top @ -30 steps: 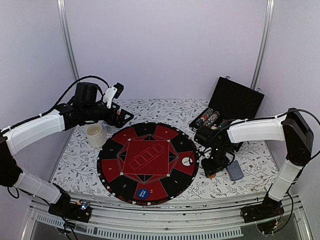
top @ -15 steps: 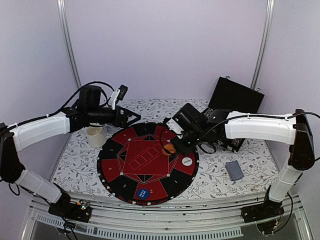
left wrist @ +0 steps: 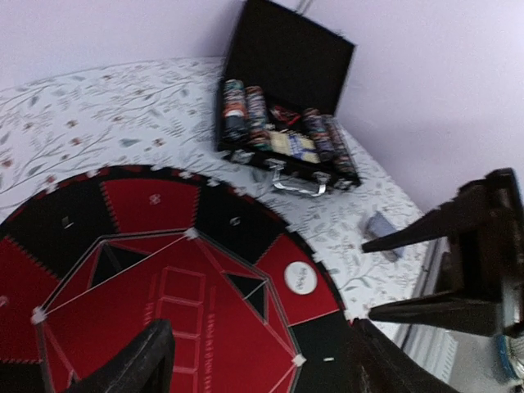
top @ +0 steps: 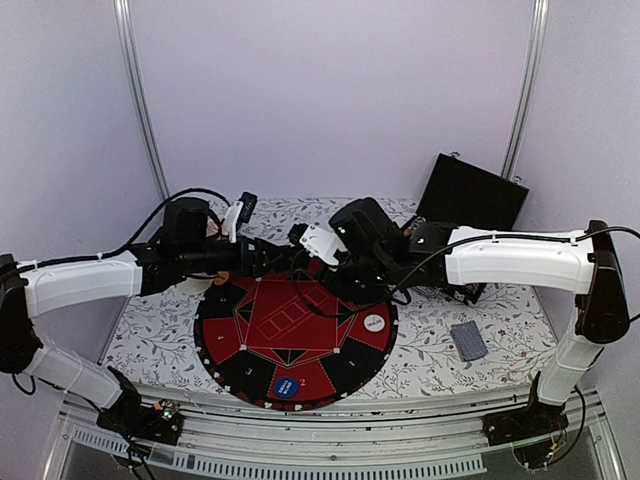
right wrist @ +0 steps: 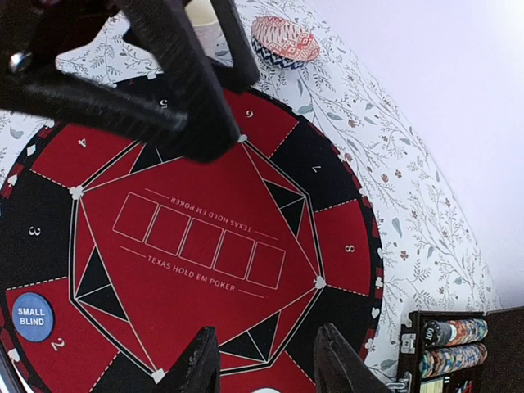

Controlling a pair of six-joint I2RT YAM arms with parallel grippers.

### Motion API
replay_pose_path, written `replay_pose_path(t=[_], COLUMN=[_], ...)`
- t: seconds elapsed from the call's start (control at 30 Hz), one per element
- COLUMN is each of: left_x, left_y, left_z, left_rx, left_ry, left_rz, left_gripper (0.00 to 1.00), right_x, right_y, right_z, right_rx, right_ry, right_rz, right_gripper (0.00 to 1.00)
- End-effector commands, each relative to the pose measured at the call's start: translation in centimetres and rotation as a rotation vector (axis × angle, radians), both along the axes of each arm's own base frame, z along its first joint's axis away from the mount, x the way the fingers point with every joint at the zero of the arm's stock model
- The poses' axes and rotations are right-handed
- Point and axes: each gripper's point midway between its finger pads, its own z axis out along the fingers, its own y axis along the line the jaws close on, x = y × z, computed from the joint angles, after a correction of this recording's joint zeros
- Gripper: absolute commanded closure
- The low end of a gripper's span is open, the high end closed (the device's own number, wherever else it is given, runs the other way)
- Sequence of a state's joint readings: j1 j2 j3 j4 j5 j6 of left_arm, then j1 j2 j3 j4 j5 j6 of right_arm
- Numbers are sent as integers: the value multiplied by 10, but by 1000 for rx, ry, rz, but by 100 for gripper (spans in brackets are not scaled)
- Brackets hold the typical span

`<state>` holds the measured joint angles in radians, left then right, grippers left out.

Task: Distribute texas hold em gaming equipment

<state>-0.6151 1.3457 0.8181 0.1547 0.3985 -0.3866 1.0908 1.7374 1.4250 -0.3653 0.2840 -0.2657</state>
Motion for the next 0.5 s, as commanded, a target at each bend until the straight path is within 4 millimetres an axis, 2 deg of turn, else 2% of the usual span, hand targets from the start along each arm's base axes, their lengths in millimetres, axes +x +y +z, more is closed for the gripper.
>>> replay_pose_path(t=[0.0,0.07,0.13,0.23,0.3,0.47], left_x=[17,19,24,44,60,93], left_y=[68,91,104,127,142,161], left_z=[-52,-67,-80,-99,-116,-138], left_rx=[301,404,466,532,578,649], left_ry=[91,114,128,188,237,275], left_rz=[337,428,460,530,569,620], left_gripper=[24,20,15,14,17,27], right_x=[-6,-8,-8,-2,3,3], right_y=[-9,-11,-13,-20,-30,-48], right_z=[-17,-18,-17,-18,-21,-29], right_rx=[3,27,51,80,88,84], right_ry=[60,83,100,124,144,167], right_rz=[-23,-34,-44,-81,-114,-148], right_gripper=[57,55,55,55,54,52])
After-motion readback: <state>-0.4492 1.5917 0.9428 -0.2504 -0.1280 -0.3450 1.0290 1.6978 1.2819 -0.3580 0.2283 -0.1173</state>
